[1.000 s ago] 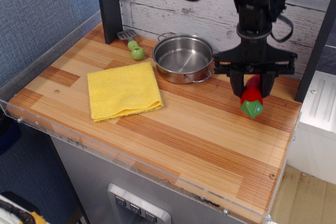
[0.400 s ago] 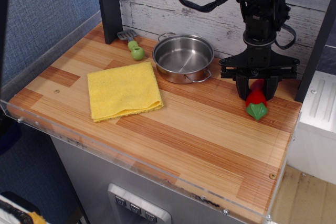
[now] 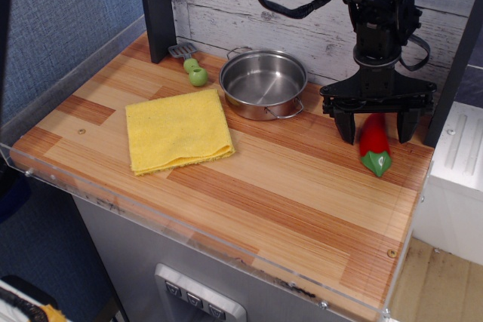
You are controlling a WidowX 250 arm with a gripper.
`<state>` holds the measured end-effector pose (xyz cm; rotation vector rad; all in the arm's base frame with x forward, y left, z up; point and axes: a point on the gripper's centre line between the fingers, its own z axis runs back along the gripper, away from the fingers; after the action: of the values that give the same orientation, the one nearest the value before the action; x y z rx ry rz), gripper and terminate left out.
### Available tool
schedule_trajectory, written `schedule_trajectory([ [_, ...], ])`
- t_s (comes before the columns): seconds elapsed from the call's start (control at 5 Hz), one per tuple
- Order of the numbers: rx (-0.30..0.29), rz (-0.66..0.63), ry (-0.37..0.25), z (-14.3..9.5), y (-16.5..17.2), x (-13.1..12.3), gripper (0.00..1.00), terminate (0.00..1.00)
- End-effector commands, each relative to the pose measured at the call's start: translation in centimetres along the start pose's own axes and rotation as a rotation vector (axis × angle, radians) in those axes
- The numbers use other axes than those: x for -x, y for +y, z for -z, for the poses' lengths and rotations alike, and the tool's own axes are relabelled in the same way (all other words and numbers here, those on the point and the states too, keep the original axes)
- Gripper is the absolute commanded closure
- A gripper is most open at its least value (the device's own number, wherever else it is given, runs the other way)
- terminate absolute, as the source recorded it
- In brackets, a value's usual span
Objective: Move pepper to back of table. pepper is back right table
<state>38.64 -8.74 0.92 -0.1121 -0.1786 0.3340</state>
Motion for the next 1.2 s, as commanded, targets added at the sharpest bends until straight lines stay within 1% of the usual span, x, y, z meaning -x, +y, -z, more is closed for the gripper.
schedule_trajectory([
  [0.0, 0.007, -0.009, -0.028, -1.9, 0.2, 0.0, 0.0, 0.0],
  [0.2, 0.017, -0.015, -0.051, -3.5, -0.2, -0.1, 0.0, 0.0],
  [0.6, 0.077, -0.031, -0.084, -8.2, -0.1, 0.7, 0.0, 0.0],
  [0.8, 0.101, -0.043, -0.119, -10.8, 0.4, 1.2, 0.0, 0.0],
  [1.0, 0.136, -0.064, -0.139, -13.8, 1.6, 1.9, 0.0, 0.0],
])
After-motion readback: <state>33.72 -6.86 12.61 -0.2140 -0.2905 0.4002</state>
